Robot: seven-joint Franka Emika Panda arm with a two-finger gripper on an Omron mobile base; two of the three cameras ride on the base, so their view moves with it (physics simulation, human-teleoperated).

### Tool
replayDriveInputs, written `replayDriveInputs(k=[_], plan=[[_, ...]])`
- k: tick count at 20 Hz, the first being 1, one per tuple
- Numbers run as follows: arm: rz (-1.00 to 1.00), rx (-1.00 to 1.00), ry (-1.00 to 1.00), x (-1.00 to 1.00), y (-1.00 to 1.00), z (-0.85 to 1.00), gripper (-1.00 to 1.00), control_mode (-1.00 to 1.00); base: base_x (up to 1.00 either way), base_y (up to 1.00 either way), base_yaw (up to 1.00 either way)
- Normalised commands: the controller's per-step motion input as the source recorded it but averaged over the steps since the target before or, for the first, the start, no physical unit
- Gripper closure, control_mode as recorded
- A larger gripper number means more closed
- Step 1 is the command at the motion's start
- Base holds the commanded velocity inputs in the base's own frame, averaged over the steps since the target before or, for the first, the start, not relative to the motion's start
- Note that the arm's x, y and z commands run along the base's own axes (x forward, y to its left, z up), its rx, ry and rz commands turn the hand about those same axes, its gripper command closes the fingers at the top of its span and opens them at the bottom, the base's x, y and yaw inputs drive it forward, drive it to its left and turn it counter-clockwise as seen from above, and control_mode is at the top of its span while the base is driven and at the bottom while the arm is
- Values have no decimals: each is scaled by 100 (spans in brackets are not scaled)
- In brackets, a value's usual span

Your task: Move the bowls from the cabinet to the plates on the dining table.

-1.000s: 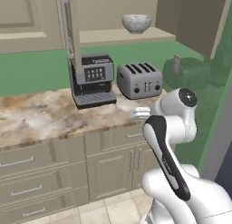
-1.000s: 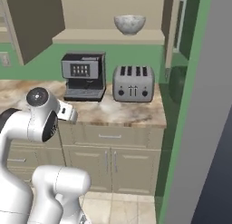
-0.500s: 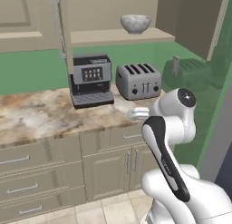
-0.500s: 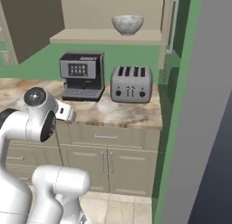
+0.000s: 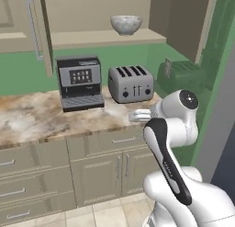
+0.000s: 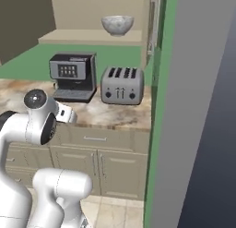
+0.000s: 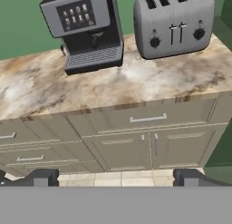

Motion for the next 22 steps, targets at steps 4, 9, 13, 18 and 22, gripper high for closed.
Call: replayDriveInputs(k=[4,9,13,18,22], plan=[[0,0,0,0,0,0,-100,100,30,-44,4],[0,0,0,0,0,0,-100,100,49,-25,4],[0,0,0,0,0,0,-100,100,65,-11,3],[0,0,0,0,0,0,-100,100,70,-6,1],[0,0,0,0,0,0,-100,100,50,-5,1]])
